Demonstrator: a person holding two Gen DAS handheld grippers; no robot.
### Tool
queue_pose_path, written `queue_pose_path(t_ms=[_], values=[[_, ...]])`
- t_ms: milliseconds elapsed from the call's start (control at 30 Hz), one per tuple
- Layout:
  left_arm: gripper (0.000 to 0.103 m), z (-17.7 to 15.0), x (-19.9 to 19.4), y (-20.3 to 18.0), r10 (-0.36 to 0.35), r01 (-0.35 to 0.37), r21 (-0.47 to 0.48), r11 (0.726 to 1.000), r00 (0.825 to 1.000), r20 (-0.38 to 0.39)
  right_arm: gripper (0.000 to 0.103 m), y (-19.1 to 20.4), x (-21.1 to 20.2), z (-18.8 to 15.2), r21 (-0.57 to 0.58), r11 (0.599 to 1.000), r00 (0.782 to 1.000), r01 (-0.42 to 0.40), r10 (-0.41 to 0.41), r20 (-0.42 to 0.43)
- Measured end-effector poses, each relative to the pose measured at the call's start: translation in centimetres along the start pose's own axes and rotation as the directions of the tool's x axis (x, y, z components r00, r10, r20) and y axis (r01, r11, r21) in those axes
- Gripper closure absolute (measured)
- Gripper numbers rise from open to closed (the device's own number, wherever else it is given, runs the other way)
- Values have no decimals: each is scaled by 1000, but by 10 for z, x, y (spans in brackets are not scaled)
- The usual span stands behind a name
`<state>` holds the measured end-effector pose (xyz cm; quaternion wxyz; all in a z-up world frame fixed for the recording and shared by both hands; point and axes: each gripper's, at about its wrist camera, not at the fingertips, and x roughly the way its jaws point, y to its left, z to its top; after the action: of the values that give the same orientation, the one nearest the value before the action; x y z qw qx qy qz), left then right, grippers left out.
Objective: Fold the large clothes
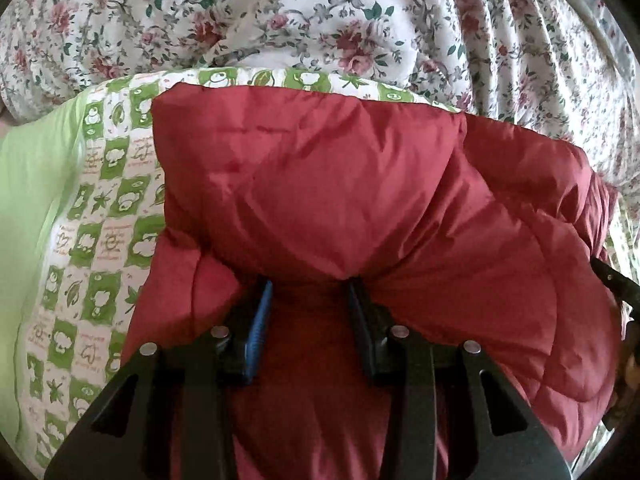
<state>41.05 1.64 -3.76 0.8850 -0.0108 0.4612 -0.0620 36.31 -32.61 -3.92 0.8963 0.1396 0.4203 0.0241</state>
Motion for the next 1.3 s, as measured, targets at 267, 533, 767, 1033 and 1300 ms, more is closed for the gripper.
queue_pose_path(t_ms=[267, 533, 767, 1033, 1300], values=[[66, -7, -19, 10, -53, 54, -38, 998, 998, 14, 23, -6, 0, -3, 17, 1000, 1000, -17, 16, 10], [65, -20, -18, 11, -32, 32, 5, 999, 999, 32, 23, -4, -12, -9, 18, 1000, 1000, -6, 5, 30], [64, -19, -39, 18, -89, 90, -31, 995, 995, 41, 23, 2, -57, -20, -25, 1000, 999, -14, 15, 40], [45, -40, -87, 31, -142, 147, -45, 988, 985, 95, 20, -12, -97, -40, -46, 999, 999, -26, 28, 35], [22, -50, -100, 57, -173, 184, -102, 978, 979, 112, 13, -42, -112, -50, -12, 1000, 999, -17, 17, 28]])
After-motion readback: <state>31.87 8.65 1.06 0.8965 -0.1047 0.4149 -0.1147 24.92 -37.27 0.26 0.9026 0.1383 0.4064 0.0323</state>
